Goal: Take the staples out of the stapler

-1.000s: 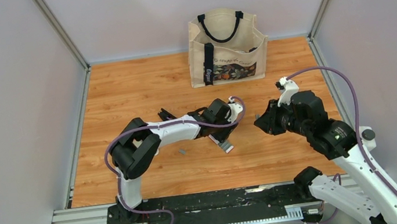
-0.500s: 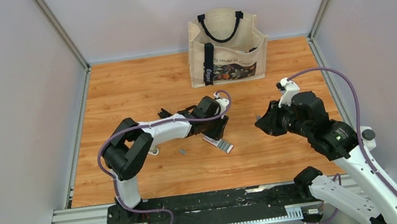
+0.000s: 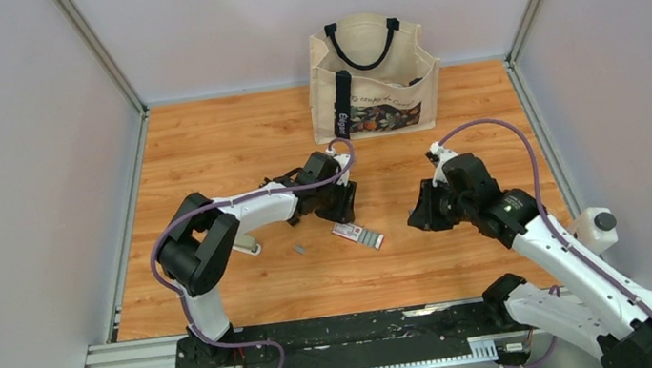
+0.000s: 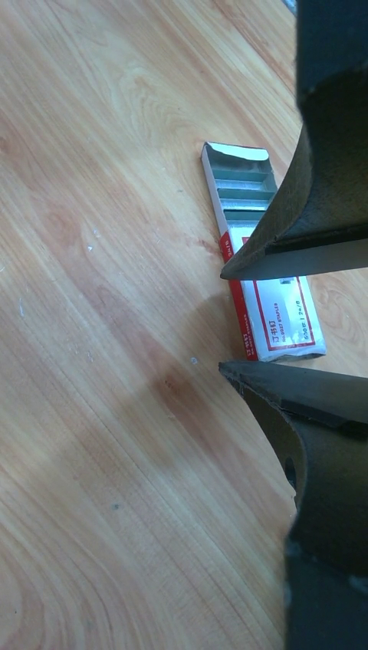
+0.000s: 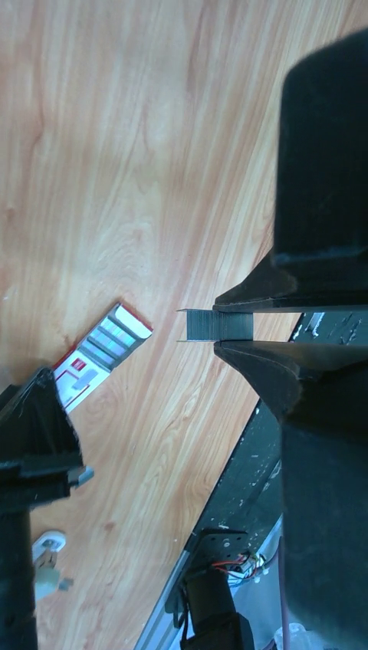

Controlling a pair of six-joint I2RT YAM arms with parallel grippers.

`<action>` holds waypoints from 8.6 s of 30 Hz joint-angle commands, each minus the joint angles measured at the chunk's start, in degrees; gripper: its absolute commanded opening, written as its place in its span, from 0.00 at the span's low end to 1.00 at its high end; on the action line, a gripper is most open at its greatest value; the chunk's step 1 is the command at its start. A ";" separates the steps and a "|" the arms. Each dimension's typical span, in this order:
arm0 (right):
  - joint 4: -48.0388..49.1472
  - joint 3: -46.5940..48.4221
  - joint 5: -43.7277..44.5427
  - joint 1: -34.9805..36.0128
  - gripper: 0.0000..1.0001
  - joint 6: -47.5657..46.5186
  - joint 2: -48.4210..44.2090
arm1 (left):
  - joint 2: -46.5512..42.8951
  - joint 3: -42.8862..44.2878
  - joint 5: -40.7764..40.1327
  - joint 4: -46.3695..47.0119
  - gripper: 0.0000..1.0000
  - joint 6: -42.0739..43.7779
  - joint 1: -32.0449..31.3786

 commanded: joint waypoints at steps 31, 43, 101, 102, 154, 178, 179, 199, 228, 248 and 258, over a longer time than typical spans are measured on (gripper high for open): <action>14.84 0.37 0.60 7.23 0.06 0.51 21.51 | -6.53 0.31 5.03 -4.93 0.53 1.38 1.98; 11.59 9.77 16.41 17.78 0.05 8.76 36.79 | -14.87 6.03 11.95 -12.56 0.79 11.22 13.92; 7.46 15.93 22.75 23.24 0.19 15.63 46.56 | -28.06 0.23 18.48 -16.27 0.81 17.20 24.57; 7.55 15.84 22.83 23.24 0.19 15.63 46.48 | -28.24 0.23 18.57 -16.35 0.81 17.20 24.57; 7.20 15.94 22.13 23.24 0.48 13.69 45.60 | -28.41 -0.29 19.09 -15.83 0.81 16.50 24.57; 7.98 18.22 22.31 22.88 0.37 11.93 46.21 | -28.59 -0.56 19.27 -15.74 0.81 16.50 24.57; 8.16 18.13 22.31 22.88 0.37 11.93 46.47 | -28.50 -0.47 19.27 -15.83 0.81 16.50 24.57; 10.09 18.39 21.25 22.88 0.07 11.93 48.85 | -28.76 -0.56 19.01 -15.83 0.81 16.50 24.57; 7.81 18.04 22.75 21.48 0.32 10.44 45.60 | -28.33 -0.64 19.36 -15.74 0.80 16.50 24.57; 12.29 14.35 19.32 20.16 0.25 11.14 46.74 | -28.06 -0.82 19.53 -15.83 0.80 16.59 24.57; 13.70 14.00 17.21 20.33 0.24 11.41 48.32 | -28.06 -0.73 19.45 -15.91 0.80 16.67 24.57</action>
